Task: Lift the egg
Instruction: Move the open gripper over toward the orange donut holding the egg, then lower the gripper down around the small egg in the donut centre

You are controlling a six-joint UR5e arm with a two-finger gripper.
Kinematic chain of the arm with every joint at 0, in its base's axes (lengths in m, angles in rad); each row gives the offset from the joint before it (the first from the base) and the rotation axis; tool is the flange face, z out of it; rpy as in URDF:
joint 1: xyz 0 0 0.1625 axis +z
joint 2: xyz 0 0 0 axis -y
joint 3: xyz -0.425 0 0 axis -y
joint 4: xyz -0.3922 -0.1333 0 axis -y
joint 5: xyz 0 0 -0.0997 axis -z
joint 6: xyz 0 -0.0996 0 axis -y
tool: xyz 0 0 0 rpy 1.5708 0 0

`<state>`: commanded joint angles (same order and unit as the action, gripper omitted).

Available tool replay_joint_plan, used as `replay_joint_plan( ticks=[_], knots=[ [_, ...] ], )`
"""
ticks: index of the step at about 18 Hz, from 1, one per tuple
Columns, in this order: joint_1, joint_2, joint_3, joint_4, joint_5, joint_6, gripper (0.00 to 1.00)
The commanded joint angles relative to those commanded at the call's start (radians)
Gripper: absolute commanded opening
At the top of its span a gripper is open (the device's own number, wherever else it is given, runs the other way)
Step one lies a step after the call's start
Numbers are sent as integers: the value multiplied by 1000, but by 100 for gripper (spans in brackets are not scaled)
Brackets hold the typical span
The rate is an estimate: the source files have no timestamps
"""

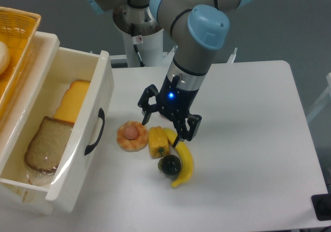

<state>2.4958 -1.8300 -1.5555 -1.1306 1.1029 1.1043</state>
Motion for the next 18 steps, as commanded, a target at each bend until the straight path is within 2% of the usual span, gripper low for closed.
replay_joint_plan(
  ticks=[5,9,14,18],
  knots=[
    [-21,-9,-21,-5,14,101,100],
    [-22,-5,-67,-9,15,201,100],
    [-23,-14,-127,-21,57,445,100],
    [-25,-25,-146,-49,106,597,100]
  ],
)
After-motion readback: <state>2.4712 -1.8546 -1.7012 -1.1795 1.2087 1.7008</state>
